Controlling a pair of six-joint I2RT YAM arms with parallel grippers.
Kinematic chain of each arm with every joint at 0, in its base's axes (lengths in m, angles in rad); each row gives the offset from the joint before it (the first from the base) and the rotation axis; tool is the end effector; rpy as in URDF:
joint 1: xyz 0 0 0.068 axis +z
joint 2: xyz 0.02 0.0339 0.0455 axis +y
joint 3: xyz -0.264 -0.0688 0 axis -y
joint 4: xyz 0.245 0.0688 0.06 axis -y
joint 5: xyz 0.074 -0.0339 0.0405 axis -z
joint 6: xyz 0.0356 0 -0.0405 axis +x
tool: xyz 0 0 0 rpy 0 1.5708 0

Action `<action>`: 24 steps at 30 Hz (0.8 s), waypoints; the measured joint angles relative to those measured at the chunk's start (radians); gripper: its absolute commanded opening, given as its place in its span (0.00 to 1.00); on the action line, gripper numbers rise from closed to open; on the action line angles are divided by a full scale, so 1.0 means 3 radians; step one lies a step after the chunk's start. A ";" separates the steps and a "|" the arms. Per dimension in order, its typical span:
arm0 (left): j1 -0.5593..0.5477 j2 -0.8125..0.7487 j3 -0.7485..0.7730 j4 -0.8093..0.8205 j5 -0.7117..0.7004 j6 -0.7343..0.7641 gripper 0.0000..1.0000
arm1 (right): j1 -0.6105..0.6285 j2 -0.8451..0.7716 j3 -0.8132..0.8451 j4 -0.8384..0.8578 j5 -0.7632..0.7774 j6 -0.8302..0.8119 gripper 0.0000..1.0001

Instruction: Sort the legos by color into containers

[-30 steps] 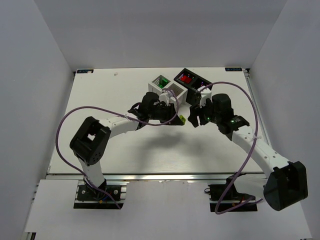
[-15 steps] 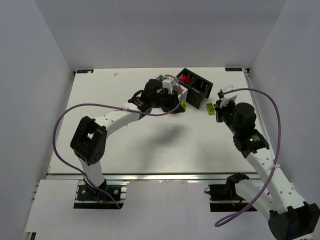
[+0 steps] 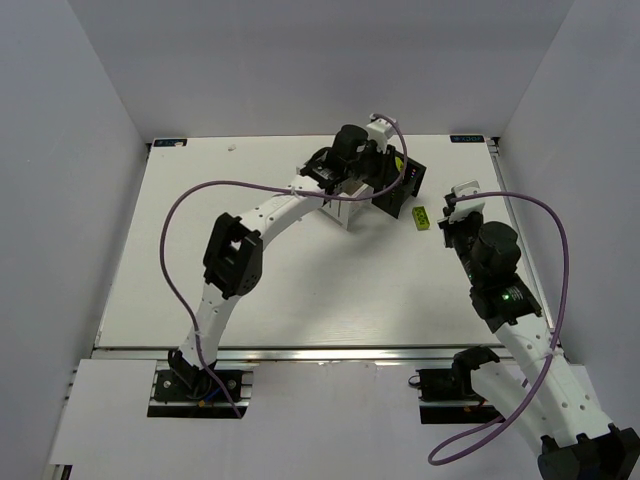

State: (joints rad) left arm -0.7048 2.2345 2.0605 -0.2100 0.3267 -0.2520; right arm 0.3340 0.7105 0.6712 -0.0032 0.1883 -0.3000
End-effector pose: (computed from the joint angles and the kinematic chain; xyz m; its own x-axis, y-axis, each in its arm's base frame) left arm 0.3995 -0.3548 0.2978 -0.4859 0.1032 -0.8679 0.7426 0.5725 -0.3476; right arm 0.1684 0.0514 0.3314 0.0046 -0.3057 -0.9521 -0.1507 0.9410 -0.3029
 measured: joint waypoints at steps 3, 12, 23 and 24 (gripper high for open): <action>-0.0020 0.0163 0.0076 0.0027 -0.0128 0.0034 0.12 | 0.0000 -0.0014 0.0000 0.0020 -0.0001 -0.0001 0.09; -0.0020 0.0303 0.0141 0.0126 -0.0464 0.0132 0.19 | 0.0000 -0.0015 0.0000 0.0020 -0.0025 -0.0004 0.12; -0.0043 0.0567 0.0579 0.0201 -0.0688 0.0188 0.36 | 0.0000 0.0036 -0.0008 0.0023 -0.0047 -0.0062 0.13; -0.0043 0.0587 0.0593 0.0202 -0.0716 0.0189 0.37 | 0.0000 0.0034 -0.0009 0.0023 -0.0051 -0.0062 0.13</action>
State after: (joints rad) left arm -0.7177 2.4107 2.2383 -0.1493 0.1120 -0.1951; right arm 0.3340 0.7208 0.6685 0.0036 0.1730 -0.3187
